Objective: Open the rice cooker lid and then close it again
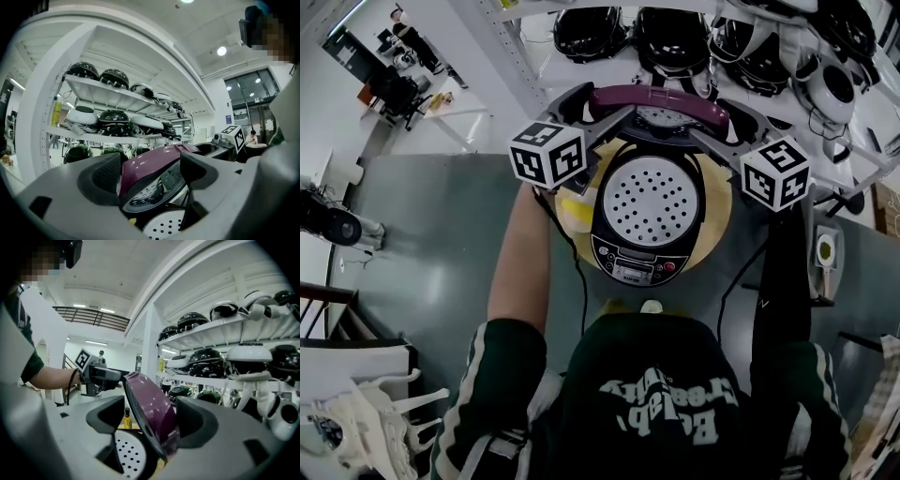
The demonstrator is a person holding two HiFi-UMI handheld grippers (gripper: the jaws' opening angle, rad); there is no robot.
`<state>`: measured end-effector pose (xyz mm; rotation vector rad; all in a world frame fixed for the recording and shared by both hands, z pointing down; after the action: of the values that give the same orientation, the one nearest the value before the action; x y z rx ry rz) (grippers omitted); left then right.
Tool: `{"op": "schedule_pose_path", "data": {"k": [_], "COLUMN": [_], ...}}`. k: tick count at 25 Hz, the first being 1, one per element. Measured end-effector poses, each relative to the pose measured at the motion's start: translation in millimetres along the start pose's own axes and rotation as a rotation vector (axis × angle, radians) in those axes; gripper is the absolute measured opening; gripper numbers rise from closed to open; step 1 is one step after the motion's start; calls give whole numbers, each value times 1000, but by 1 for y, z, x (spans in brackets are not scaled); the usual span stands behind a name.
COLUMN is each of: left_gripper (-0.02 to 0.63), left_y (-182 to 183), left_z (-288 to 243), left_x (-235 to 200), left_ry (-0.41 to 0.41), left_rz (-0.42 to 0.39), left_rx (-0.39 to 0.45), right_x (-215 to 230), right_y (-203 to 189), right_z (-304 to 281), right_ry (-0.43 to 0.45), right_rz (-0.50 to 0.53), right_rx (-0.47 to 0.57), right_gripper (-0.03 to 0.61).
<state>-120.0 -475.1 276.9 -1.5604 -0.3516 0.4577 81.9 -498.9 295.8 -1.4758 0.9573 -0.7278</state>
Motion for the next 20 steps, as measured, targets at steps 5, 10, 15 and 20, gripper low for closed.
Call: {"op": "schedule_pose_path", "data": {"k": [5,10,15,20], "left_gripper": [389,390,390,390], "left_y": [-12,-26,-46,-71], "left_z": [27,55,80,103], "left_x": [14,30,43,56], "left_ry": [-26,-66,-80,-92], "left_rz": [23,28,42,71], "left_rx": [20,-5,-40,-82], "right_x": [-26,-55,-85,-118], "right_y": [-7,-17,-32,-53], "right_z": [9,21,29,38], "right_ry": [-24,-53,-83,-88], "right_rz": [-2,-18,-7,21], "right_rx": [-34,-87,-146,-216], "right_gripper": [354,360,378,380]}}
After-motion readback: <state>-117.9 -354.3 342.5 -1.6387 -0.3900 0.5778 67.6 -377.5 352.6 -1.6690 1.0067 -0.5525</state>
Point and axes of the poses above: the fingertips, and each gripper's own axes: z backward along the fingers, x to its right, y out of its top, the point moved 4 cm from there along z, backward along the fingers, and after that the axes turned 3 degrees about x, right-handed, at the moved point
